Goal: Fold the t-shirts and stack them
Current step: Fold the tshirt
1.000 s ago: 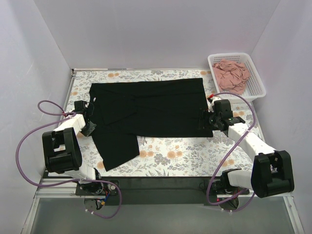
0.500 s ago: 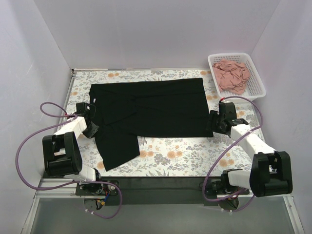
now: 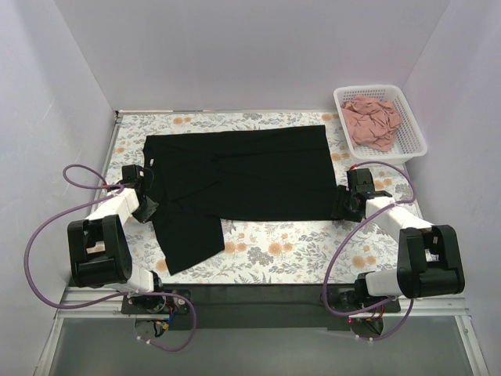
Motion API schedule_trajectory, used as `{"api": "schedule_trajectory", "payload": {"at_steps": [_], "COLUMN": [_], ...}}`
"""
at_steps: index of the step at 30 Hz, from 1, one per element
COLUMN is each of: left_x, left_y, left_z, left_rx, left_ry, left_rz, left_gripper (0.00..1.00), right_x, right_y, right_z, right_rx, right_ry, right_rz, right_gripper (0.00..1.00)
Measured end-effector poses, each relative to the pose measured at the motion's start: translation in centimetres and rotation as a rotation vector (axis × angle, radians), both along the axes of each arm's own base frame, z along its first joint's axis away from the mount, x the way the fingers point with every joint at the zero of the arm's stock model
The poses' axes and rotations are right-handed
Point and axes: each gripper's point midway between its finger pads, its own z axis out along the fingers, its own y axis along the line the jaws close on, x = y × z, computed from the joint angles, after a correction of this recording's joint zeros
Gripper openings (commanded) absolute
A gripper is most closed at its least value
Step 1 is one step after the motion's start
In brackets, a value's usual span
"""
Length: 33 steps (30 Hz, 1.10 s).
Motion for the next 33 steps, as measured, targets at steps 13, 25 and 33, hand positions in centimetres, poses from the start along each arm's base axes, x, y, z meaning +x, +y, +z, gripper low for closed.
{"api": "schedule_trajectory", "payload": {"at_steps": [13,25,33], "left_x": [-0.2,-1.2,-1.9], "left_y": [0.6,1.6,2.0], "left_z": [0.5,3.0,4.1], "left_rx": [0.033,0.054,0.048], "left_ry": [-0.010,-0.080,-0.081], "left_rz": [0.032,0.119,0.159], "left_gripper": [0.00,0.00,0.00], "right_x": [0.5,-0.5,0.9], "right_y": [-0.2,-0.2,0.3], "right_z": [-0.2,0.5,3.2], "right_rx": [-0.004,0.030,0.070], "right_ry": [-0.023,-0.025,-0.078], "right_rz": [-0.004,-0.006,-0.018], "right_gripper": [0.27,0.01,0.01]}}
